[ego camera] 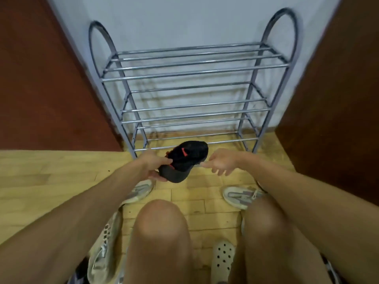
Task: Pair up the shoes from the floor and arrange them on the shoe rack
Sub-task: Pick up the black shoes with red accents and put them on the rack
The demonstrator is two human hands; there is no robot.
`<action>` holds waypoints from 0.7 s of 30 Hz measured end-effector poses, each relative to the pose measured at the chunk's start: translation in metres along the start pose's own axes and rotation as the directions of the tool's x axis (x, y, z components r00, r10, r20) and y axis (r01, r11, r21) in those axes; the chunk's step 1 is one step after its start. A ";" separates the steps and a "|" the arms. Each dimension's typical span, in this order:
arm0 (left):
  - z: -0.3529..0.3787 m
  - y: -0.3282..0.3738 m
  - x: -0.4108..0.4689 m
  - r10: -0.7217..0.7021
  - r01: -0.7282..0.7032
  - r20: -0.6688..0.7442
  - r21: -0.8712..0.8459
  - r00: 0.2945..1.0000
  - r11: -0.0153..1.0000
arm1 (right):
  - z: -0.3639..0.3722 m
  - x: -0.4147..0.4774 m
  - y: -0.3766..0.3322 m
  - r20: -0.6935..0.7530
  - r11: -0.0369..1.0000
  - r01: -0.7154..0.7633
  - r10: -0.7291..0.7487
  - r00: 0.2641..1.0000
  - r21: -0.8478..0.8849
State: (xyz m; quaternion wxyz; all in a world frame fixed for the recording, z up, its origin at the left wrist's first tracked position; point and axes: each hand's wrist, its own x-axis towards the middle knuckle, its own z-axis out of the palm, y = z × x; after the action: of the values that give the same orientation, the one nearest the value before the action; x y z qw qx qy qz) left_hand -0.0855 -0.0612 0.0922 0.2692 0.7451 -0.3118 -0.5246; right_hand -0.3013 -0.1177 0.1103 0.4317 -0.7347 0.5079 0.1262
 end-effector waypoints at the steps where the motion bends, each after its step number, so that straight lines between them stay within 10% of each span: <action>1: 0.005 0.008 -0.013 0.026 -0.026 0.017 0.015 1.000 1.000 | -0.004 -0.012 0.001 -0.034 0.993 0.001 0.003 0.999 0.121; 8: 0.063 0.052 -0.101 0.178 -0.172 0.183 -0.052 0.967 0.984 | -0.016 -0.093 0.038 -0.290 0.672 0.172 0.066 0.955 0.720; 15: 0.157 0.075 -0.149 0.168 -0.187 0.421 0.004 0.891 0.982 | -0.011 -0.175 0.116 -0.338 0.377 0.272 0.120 0.933 0.886; 21: 0.253 0.057 -0.160 0.110 -0.267 0.438 0.317 0.892 0.910 | 0.018 -0.222 0.201 -0.420 0.449 0.275 0.264 0.869 0.850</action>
State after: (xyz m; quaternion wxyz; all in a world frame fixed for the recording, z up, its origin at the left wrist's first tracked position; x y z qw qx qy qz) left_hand -0.3768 0.0021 0.1552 0.1033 0.6208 -0.5262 -0.5719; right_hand -0.5687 0.0154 0.1367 0.6062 -0.4037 0.5867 -0.3540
